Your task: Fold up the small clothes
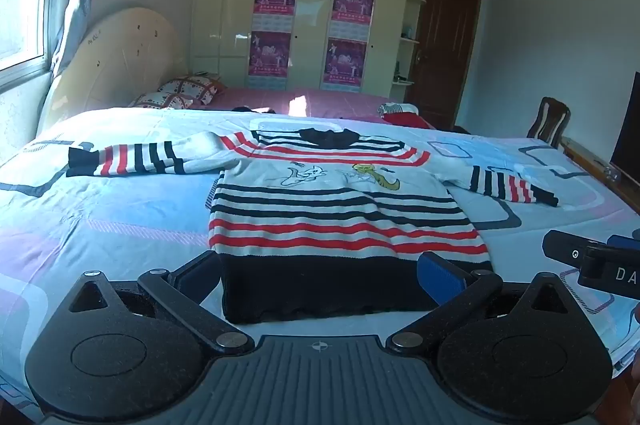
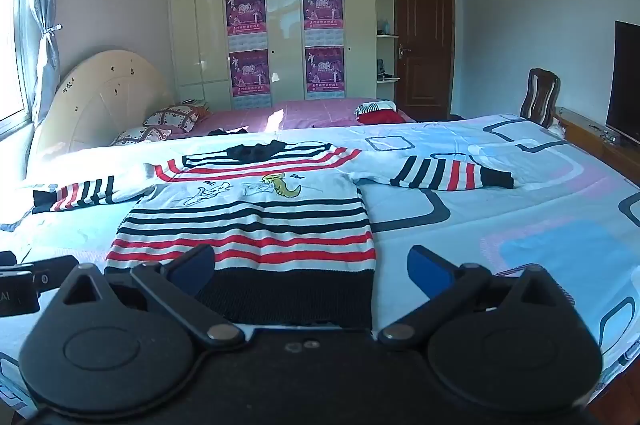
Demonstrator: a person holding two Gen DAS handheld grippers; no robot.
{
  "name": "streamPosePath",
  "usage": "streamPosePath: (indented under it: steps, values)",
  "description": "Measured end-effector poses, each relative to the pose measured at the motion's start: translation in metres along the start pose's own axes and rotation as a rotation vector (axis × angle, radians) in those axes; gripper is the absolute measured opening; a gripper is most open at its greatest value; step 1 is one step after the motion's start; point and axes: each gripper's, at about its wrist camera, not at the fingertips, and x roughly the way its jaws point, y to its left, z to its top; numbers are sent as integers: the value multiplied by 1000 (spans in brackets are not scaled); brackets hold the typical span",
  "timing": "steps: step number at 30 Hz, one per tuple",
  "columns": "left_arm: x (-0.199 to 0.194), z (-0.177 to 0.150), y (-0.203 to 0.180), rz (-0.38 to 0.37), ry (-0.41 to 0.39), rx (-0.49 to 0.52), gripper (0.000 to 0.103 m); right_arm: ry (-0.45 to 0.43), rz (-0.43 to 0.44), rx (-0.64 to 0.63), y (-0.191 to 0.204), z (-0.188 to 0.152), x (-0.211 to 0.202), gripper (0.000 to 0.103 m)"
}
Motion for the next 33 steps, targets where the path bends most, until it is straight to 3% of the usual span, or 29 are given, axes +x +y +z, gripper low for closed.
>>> streamPosePath:
  steps: [33]
  values:
    - [-4,2,-4,-11,-5,-7,103,3,-4,14,-4,0,-6,103]
